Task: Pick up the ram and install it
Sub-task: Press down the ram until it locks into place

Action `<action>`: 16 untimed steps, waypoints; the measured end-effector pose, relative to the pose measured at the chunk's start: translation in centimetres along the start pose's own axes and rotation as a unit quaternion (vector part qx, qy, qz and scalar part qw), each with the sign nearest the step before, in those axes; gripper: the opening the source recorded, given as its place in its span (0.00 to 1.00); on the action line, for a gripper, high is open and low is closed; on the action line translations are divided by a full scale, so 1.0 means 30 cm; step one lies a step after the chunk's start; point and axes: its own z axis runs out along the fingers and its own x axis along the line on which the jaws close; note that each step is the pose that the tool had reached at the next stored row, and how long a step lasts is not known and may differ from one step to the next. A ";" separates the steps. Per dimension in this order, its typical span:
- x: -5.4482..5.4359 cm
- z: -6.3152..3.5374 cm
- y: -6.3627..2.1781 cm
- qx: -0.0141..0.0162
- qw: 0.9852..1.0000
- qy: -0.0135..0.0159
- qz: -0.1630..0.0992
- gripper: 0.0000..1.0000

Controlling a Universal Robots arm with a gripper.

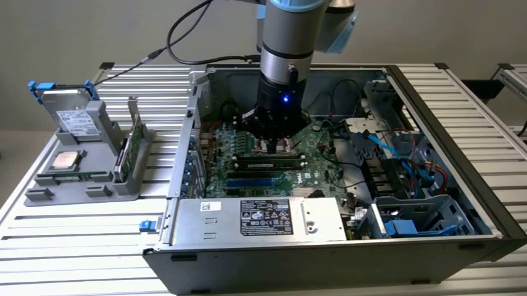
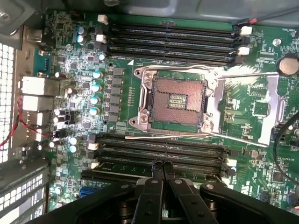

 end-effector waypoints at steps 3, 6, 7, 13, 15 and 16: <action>0.000 0.000 0.000 -0.001 1.000 0.000 0.013 0.10; 0.000 0.000 -0.002 -0.001 1.000 0.000 0.013 0.10; 0.000 0.000 -0.004 -0.001 1.000 0.000 0.014 0.10; 0.001 -0.001 -0.024 0.001 1.000 0.000 0.017 0.10; 0.001 -0.001 -0.033 0.001 1.000 0.000 0.018 0.10; 0.002 -0.001 -0.038 0.001 1.000 0.000 0.018 0.10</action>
